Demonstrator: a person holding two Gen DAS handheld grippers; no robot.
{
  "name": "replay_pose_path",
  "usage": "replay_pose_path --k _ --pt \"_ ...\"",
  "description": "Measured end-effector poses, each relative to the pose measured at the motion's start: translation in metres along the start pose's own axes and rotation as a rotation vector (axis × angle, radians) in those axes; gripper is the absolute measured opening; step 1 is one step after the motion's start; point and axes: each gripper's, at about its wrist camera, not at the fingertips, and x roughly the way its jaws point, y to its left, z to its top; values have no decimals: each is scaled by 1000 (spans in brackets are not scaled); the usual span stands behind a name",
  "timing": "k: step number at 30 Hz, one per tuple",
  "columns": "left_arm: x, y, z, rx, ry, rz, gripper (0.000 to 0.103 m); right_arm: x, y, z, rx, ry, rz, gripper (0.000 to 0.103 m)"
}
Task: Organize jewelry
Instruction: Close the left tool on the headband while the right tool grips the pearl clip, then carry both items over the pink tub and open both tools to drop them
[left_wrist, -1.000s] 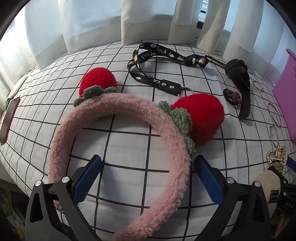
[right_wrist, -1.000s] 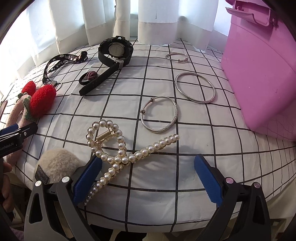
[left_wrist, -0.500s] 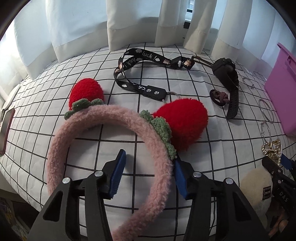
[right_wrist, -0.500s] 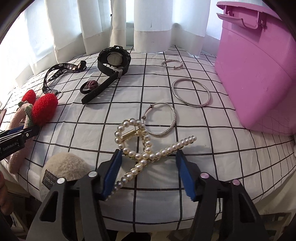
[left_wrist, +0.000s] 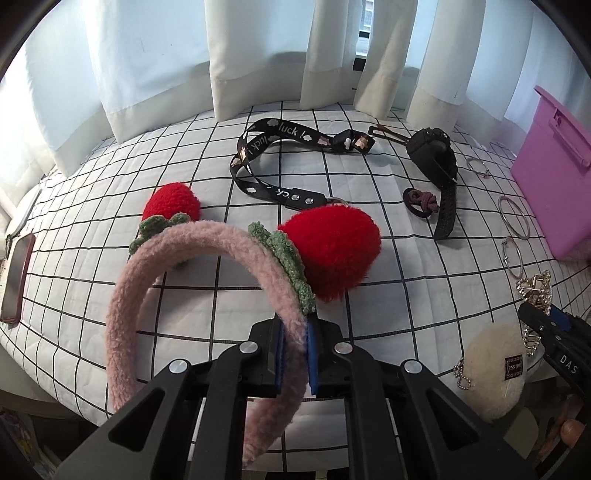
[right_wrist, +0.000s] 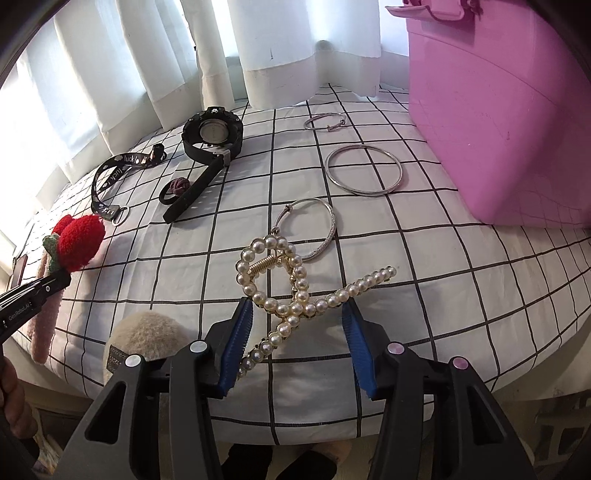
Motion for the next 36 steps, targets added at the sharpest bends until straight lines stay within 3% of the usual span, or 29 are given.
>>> replay_pose_path --k 10,20,28,36 --pt "-44 5 20 34 -92 -6 10 -37 6 15 20 -105 14 48" --pt "-116 -17 62 139 -248 -99 10 -115 18 60 72 -280 52 48" --pt "-160 -91 96 279 -360 -280 10 -177 -20 90 129 -420 -8 48" --pt "-193 -216 120 318 -451 -421 10 -219 -118 135 115 -488 -21 48"
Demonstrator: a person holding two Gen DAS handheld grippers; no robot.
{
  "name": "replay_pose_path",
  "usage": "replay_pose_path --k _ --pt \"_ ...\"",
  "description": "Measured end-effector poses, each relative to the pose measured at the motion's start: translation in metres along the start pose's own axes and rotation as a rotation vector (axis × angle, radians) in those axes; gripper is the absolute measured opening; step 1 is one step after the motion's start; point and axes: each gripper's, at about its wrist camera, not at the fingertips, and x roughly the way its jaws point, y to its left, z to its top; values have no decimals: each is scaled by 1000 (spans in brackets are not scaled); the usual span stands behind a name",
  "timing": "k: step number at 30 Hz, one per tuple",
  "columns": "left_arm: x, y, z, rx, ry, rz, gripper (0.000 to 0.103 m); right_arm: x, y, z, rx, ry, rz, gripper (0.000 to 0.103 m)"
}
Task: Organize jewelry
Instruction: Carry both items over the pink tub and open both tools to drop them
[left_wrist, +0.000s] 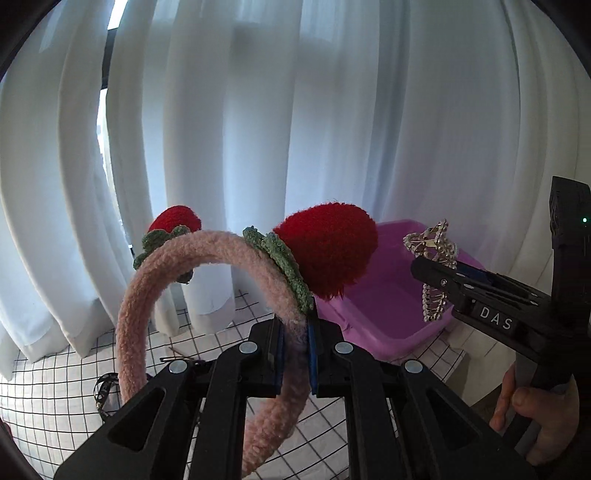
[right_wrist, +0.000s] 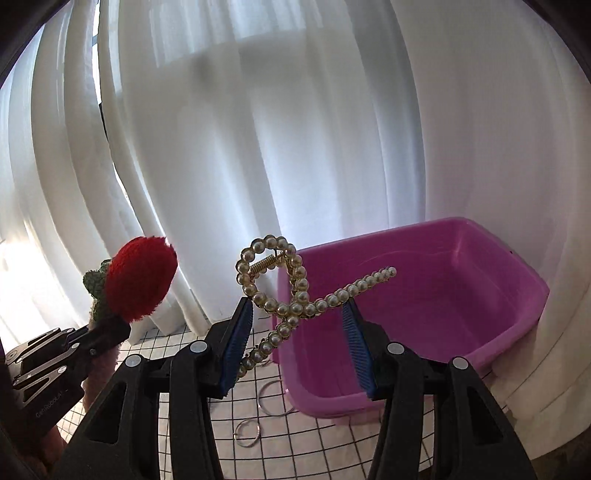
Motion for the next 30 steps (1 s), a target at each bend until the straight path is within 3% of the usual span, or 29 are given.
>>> replay_pose_path --k 8,14,30 --pt "65 -110 49 -52 27 -22 10 17 -113 49 -52 74 28 48" --pt "118 -156 57 -68 132 -32 10 52 -157 64 -84 153 32 48" --pt "241 -158 44 -201 467 -13 13 153 -200 43 -65 470 19 49"
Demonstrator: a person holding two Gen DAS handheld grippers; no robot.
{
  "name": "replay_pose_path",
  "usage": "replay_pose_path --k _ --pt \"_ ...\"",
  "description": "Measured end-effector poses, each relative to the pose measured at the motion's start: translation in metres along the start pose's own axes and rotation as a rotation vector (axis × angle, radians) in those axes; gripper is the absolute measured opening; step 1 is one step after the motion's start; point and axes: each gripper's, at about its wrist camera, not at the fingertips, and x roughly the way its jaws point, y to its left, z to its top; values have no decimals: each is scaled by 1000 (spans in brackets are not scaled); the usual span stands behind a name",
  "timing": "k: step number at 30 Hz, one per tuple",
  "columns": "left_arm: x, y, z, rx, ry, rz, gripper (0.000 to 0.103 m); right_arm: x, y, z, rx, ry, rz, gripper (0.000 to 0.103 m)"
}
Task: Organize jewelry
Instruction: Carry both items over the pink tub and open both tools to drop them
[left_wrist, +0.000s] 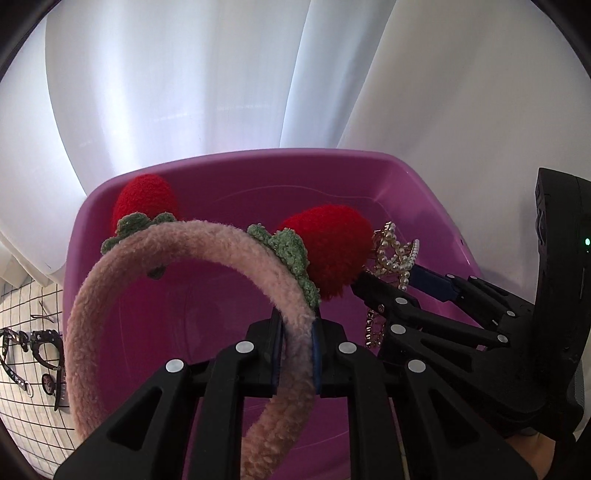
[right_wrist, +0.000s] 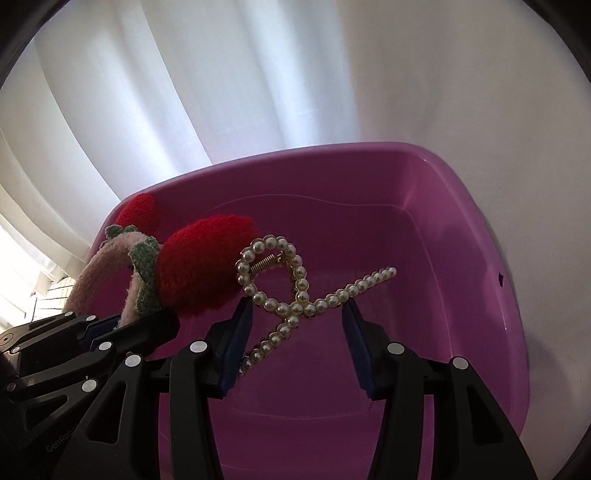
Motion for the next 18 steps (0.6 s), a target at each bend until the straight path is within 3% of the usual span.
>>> replay_pose_path --k 4,7,13,15,18 --pt "19 11 2 -52 59 14 16 -2 1 -12 -6 35 -8 50" --pt "28 20 3 -95 83 37 23 -5 -1 -11 -6 31 -47 69" --pt "20 24 4 -113 38 80 58 -15 -6 -13 8 3 -51 69" --pt "14 24 2 -112 9 98 77 -18 -8 -16 16 1 -45 69" --pt "6 26 0 -116 -14 105 79 -17 -7 -11 14 7 -28 70"
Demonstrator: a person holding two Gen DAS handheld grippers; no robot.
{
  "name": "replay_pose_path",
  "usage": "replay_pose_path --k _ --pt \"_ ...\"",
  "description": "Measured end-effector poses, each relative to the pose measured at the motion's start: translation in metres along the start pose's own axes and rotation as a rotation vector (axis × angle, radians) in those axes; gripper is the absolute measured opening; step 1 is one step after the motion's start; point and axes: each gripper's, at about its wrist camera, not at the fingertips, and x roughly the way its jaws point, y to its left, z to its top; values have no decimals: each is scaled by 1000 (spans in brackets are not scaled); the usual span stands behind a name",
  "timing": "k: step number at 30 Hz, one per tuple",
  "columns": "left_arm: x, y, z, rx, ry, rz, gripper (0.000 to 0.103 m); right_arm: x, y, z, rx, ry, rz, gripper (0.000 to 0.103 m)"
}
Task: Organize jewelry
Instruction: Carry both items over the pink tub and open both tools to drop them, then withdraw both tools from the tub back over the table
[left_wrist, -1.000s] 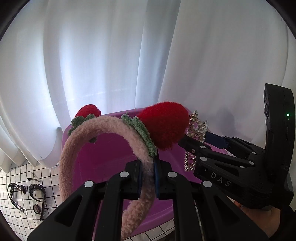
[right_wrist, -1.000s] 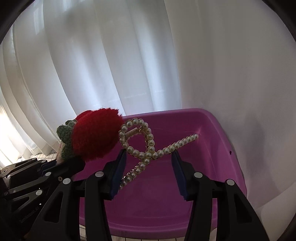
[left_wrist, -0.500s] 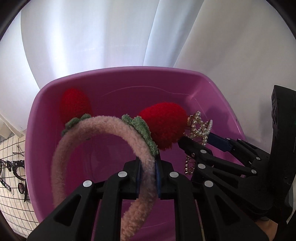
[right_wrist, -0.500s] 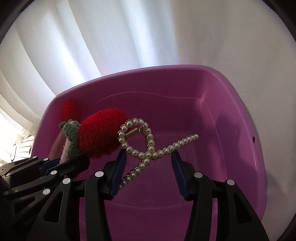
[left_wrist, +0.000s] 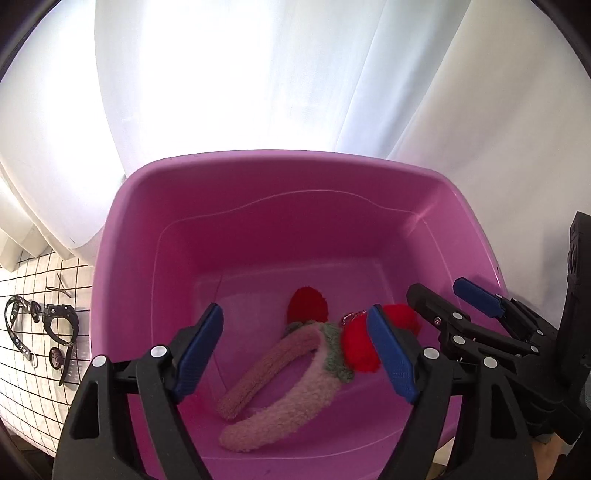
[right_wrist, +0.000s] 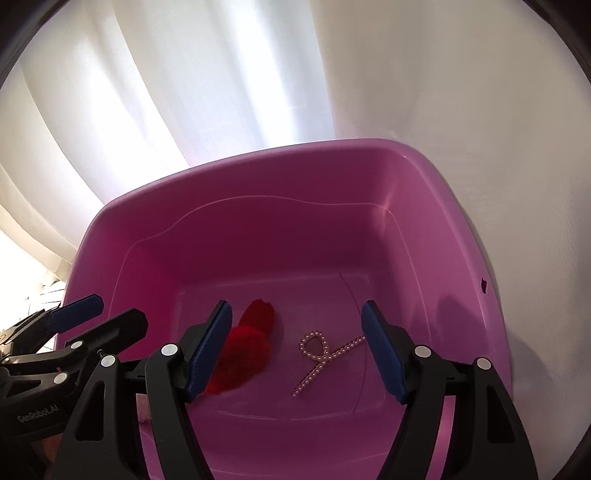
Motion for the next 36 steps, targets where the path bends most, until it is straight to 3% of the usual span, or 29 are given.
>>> replay_pose_path --k 3,11,26,36 --pt "2 4 10 -12 -4 22 85 1 7 0 -11 -2 9 71" --pt "-22 23 3 -40 -30 75 88 -10 22 -3 -28 -22 39 71" --pt "-84 73 -44 -113 -125 180 94 -31 61 -28 -84 -115 130 72" --pt "-150 177 -92 -282 -194 330 96 -48 136 -46 -189 -189 275 72"
